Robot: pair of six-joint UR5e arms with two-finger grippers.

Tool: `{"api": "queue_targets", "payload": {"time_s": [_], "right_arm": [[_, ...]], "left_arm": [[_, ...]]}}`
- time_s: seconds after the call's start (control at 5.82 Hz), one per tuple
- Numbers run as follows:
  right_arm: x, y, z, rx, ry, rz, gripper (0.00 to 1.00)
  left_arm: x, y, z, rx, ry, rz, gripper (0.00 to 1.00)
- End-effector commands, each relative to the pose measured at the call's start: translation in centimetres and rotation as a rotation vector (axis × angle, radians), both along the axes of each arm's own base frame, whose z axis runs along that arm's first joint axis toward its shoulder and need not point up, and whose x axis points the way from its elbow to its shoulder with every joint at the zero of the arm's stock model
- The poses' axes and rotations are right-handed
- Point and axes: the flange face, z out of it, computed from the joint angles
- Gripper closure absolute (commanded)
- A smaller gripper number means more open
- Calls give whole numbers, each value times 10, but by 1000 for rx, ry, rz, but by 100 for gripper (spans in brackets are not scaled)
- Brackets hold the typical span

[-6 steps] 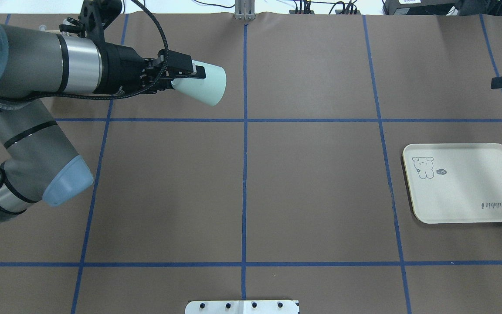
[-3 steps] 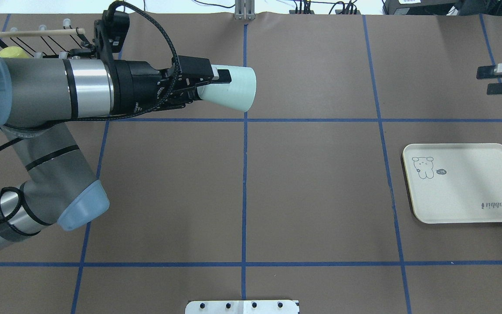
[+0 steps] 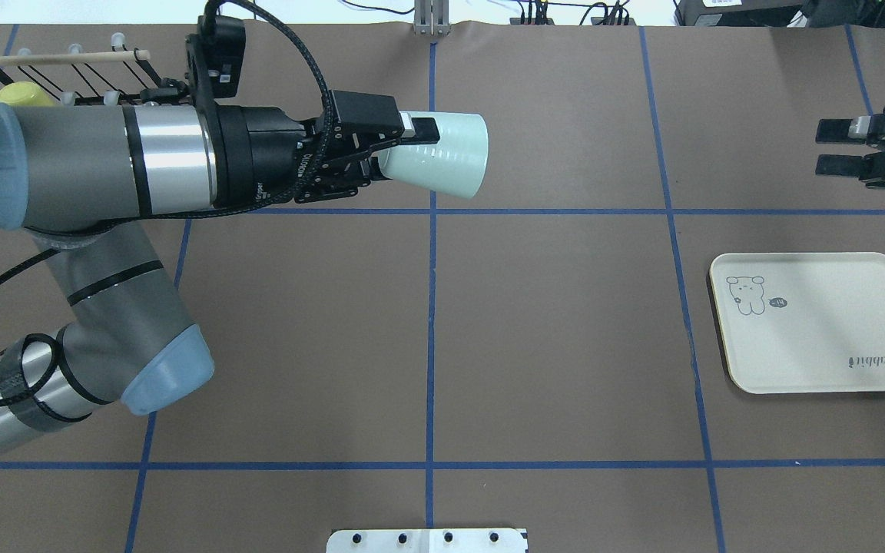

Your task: Left arm grabs green cup and hands to right arm on tray

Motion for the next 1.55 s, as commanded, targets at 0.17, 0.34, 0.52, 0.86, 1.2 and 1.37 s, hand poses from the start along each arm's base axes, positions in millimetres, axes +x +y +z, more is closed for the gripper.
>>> {"api": "queue_targets", "payload": {"time_s": [0.17, 0.34, 0.52, 0.86, 1.2, 1.37], "right_arm": [[-60, 24, -41, 74, -304, -62, 0], [-90, 46, -45, 85, -462, -60, 0], [-106, 54, -58, 96, -527, -76, 0], [-137, 67, -80, 99, -565, -155, 1], [-144, 63, -96, 112, -591, -156, 1], [-152, 56, -118, 117, -597, -154, 1]], "left_arm": [[29, 30, -14, 1, 70, 28, 83], [29, 30, -20, -16, 85, 39, 83], [28, 30, -27, -12, 97, 40, 83], [30, 35, -30, -16, 101, 61, 83], [41, 47, -30, -23, 103, 94, 83], [47, 53, -29, -23, 100, 110, 83]]}}
